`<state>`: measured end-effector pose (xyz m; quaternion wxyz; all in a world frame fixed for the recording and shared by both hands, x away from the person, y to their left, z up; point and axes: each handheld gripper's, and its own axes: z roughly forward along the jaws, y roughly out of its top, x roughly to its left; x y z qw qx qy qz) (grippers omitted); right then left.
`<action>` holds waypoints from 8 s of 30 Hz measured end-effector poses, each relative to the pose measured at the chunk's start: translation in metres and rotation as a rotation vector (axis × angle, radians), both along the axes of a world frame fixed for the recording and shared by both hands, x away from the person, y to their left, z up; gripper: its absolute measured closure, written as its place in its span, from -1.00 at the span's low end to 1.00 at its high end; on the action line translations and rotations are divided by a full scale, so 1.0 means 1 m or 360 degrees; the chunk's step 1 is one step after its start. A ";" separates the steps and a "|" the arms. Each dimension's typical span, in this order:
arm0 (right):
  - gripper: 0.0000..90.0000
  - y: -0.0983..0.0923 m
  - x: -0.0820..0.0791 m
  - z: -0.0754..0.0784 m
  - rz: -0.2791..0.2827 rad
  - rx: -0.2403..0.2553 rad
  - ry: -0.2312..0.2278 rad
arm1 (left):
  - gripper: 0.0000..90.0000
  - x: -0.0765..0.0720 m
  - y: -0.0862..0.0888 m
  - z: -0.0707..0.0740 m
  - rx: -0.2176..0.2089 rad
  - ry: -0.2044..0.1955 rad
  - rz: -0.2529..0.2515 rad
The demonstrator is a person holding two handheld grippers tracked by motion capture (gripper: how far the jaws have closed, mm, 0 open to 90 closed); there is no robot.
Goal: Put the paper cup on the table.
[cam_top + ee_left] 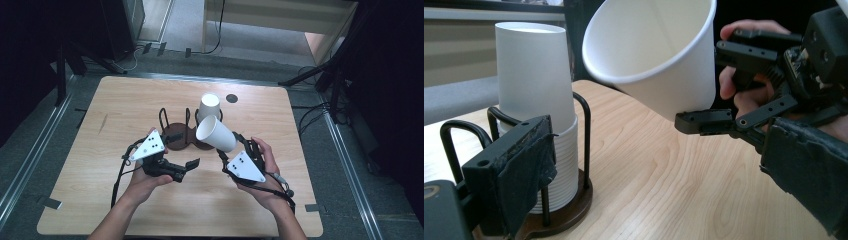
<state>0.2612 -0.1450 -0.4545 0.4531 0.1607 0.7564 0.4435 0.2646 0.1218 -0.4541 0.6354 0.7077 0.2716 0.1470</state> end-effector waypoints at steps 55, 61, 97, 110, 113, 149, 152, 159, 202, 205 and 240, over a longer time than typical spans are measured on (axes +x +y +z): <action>-0.23 0.046 -0.024 -0.039 -0.0062 0.0859 -0.0019 | -0.44 0.016 -0.031 0.040 -0.0094 0.0158 0.0011; -0.39 0.048 -0.022 -0.035 -0.0071 0.0792 0.0052 | -0.36 0.014 -0.034 0.039 0.0040 0.0125 0.0062; -0.31 0.038 -0.009 -0.030 -0.0183 0.0790 0.0094 | -0.95 0.009 -0.004 0.037 -0.0102 0.0107 0.0137; -0.30 0.011 0.009 -0.031 -0.0258 0.0824 0.0096 | -1.00 -0.002 0.032 0.023 -0.0086 0.0041 0.0341; -0.30 0.005 0.013 -0.032 -0.0254 0.0803 0.0065 | -1.00 -0.006 0.040 0.018 -0.0069 0.0033 0.0358; -0.31 -0.063 0.081 -0.057 -0.0540 0.0924 0.0150 | -1.00 -0.059 0.188 -0.062 -0.0070 0.0158 0.0922; -0.31 -0.070 0.086 -0.060 -0.0579 0.0937 0.0170 | -1.00 -0.063 0.198 -0.069 -0.0002 0.0146 0.0974; -0.31 -0.080 0.095 -0.070 -0.0652 0.0968 0.0248 | -1.00 -0.066 0.203 -0.076 0.0190 0.0126 0.1039; -0.32 -0.086 0.129 -0.087 -0.0897 0.0644 0.0674 | -1.00 -0.066 0.227 -0.092 0.0096 0.0181 0.1065; -0.32 -0.088 0.127 -0.086 -0.0906 0.0651 0.0693 | -1.00 -0.065 0.227 -0.092 0.0104 0.0181 0.1060; -0.87 -0.098 0.100 -0.086 -0.0774 0.0693 0.0660 | -1.00 -0.066 0.227 -0.093 0.0094 0.0190 0.1054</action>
